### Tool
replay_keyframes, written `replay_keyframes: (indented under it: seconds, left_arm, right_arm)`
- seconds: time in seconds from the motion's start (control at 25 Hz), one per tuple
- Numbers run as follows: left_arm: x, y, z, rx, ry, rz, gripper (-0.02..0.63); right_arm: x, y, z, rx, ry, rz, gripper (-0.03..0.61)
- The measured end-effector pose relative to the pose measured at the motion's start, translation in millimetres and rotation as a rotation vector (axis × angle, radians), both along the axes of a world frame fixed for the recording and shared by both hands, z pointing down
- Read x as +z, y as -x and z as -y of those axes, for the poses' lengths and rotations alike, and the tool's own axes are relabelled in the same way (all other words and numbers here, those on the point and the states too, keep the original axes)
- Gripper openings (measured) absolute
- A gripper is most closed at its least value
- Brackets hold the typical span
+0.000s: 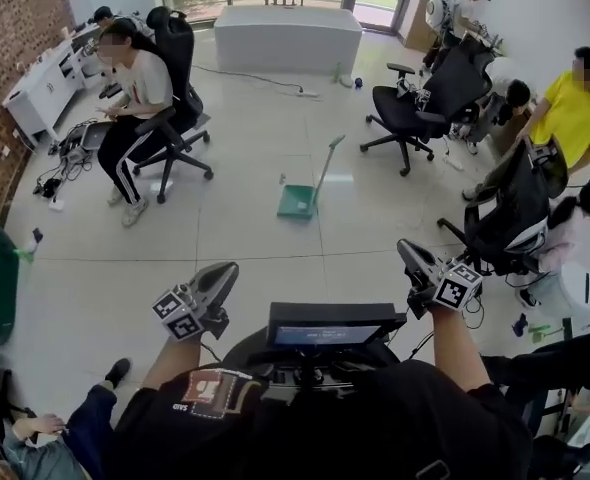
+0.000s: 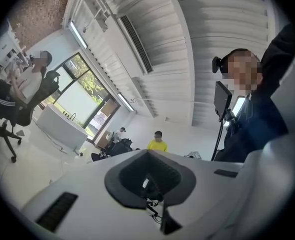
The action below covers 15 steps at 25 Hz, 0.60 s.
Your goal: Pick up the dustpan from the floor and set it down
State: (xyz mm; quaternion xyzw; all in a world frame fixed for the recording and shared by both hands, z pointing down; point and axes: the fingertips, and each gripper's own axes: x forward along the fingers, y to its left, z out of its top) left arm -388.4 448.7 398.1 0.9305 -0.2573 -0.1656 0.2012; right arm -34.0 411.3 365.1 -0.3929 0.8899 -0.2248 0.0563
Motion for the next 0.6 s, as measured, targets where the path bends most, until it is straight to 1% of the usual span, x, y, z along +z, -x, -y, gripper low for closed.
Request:
replay_keyframes:
  seconds: [0.08,0.16,0.24,0.44,0.48,0.52,0.6]
  left_arm:
    - [6,9,48,0.019,-0.013,-0.005,0.025]
    - [7,11,84,0.032,-0.022,-0.019,0.025]
    - [5,18,114,0.046,-0.033,-0.014,0.025]
    - [22,33,185,0.024,0.007,-0.006,0.025]
    - [25,30,198,0.017,0.008,0.002,0.025]
    - [26,22,211,0.01,0.007,0.011,0.025]
    - [26,-1,241,-0.013,-0.001,0.036,0.025]
  right_arm:
    - [8,3,46,0.033,0.019,0.009,0.006]
    - [11,5,81,0.053,0.037,0.008,0.006]
    - [12,12,113,0.064,0.045,0.013,0.006]
    - [37,19,191,0.062,0.083,0.016,0.007]
    - [42,16,206,0.054,0.087,0.018,0.008]
    - [47,9,223,0.043,0.089,0.022,0.025]
    - [55,-13,262,0.011,0.083,0.032,0.047]
